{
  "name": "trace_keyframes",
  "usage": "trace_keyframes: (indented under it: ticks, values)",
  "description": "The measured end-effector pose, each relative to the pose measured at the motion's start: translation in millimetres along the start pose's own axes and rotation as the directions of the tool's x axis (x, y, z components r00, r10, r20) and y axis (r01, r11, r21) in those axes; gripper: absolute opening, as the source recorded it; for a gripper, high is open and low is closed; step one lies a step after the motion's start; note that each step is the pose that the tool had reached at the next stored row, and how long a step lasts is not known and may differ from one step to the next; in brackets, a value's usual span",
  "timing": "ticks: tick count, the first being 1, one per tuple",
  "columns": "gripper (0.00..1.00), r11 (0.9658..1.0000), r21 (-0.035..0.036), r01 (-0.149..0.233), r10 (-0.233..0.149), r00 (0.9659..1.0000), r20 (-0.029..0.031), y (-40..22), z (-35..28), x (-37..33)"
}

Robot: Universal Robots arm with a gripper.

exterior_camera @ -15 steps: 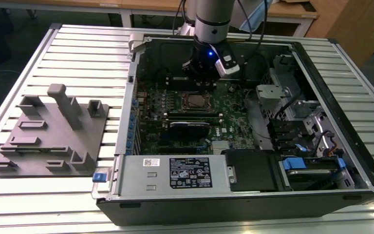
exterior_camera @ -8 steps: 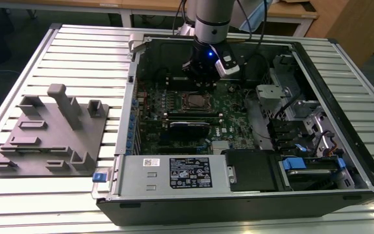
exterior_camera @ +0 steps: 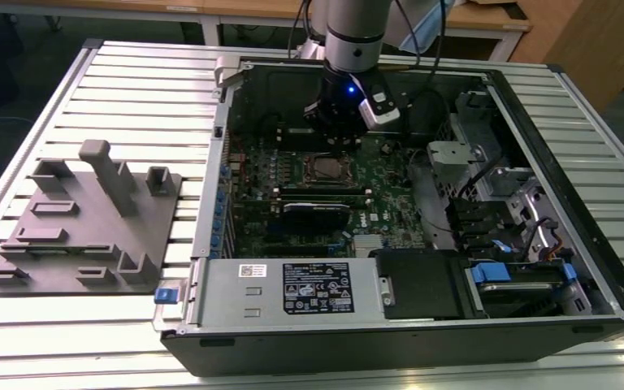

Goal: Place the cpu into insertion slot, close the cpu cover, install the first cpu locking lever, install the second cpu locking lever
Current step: 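Install the first cpu locking lever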

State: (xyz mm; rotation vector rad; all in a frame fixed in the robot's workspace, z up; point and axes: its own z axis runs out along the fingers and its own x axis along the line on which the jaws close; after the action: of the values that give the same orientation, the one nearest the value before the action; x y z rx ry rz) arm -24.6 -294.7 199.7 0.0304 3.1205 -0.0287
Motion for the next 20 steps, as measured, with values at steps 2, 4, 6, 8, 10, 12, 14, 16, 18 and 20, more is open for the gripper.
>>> trace_keyframes:
  ticks: [2,4,6,8,10,12,14,16,18,20]
  values:
    - [0.1,1.0,0.0001,0.0,0.0,1.0,0.0,0.0,-1.5,0.0]
    - [0.1,1.0,0.0,0.0,0.0,1.0,0.0,0.0,-1.5,0.0]
    - [0.1,1.0,0.001,0.0,0.0,1.0,-0.0001,-0.1,-1.6,0.0]
    - [0.1,1.0,0.0033,0.0,0.0,1.0,-0.0002,-0.1,-1.5,0.0]
    - [0.1,1.0,0.0056,0.0,0.0,1.0,-0.0001,0.0,-1.2,0.0]
    - [0.1,1.0,0.0075,0.0,0.0,1.0,0.0,0.0,-0.9,0.0]
    - [0.1,1.0,0.01,0.0,0.0,1.0,0.0,0.0,-0.6,0.0]
    - [0.1,0.9999,0.0124,0.0,0.0,1.0,0.0001,0.0,-0.3,0.0]
    - [0.1,0.9999,0.015,0.0,0.0,1.0,0.0001,0.0,-0.1,0.0]
    - [0.1,0.9998,0.0176,0.0,0.0,1.0,0.0002,0.0,0.1,0.0]
